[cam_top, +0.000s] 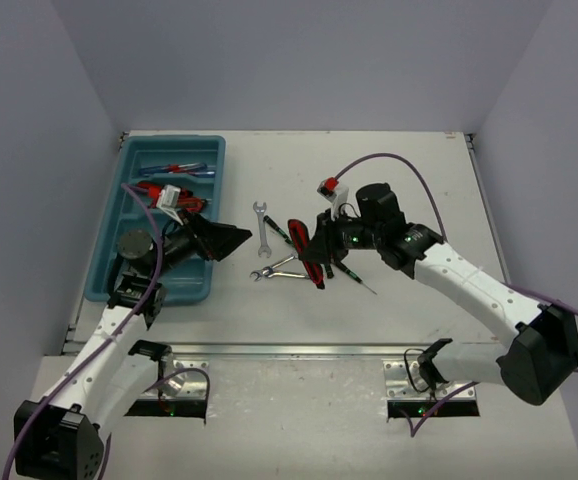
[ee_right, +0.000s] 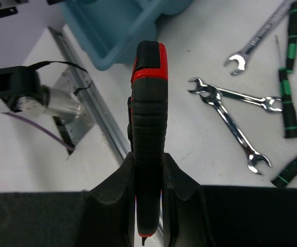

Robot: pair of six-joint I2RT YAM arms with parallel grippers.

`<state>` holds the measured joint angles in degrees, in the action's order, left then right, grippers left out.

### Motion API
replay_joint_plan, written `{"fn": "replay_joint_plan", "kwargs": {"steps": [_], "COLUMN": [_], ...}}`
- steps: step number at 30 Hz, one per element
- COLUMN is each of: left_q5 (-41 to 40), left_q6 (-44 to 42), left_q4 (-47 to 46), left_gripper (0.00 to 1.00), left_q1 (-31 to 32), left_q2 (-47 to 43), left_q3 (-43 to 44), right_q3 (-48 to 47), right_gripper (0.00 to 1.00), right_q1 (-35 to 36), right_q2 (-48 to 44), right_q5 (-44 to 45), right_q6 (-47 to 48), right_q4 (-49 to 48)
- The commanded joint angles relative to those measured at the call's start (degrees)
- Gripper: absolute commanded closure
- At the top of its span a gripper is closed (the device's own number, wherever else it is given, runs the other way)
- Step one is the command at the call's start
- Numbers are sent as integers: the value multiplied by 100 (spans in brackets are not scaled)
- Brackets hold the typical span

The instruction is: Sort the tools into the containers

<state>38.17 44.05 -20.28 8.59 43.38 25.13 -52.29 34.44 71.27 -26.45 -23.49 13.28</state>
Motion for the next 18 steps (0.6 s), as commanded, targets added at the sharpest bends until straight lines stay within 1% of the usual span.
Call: {"fn": "replay_joint_plan", "kwargs": {"steps": [1,3,6,7,8,9,11,13,16,18], "left_q5": [680,770,773,736,735,618,595,494,393,312], "left_q6": [227,289,354,385,393,316,221,209,157,65], "left_q4": [-1326,-1848,-2033,-2207,-2210,-2318,-2339,-2574,-2881,-2816], "left_gripper": [0,0,0,0,0,0,0,3,8,18], "left_q1": [226,457,802,985,990,1269,1391,1701,1971,2081], "left_q2": [-178,-194,-8,42,101,218,358,425,520,665], "left_q3": [-81,-103,-35,-35,-34,20,53,-3,64,304], "right_q3": [-156,-170,89,114,114,122,149,250,110,14], "right_gripper": [100,100,100,100,100,100,100,100,100,100], "right_q1": [30,54,72,80,89,136,212,263,308,480], "right_q2": [36,-39,-255,-332,-333,-349,-383,-367,-222,-161], "right_q5": [-1561,-1963,-2544,-2606,-2690,-2830,-2915,-3062,-3236,-3187], "right_q6": [-347,-425,-665,-727,-729,-892,-1003,-1195,-1314,-1198], "right_q4": [-866,-1103,-1665,-1827,-1831,-2056,-2298,-2616,-2658,-2529]}}
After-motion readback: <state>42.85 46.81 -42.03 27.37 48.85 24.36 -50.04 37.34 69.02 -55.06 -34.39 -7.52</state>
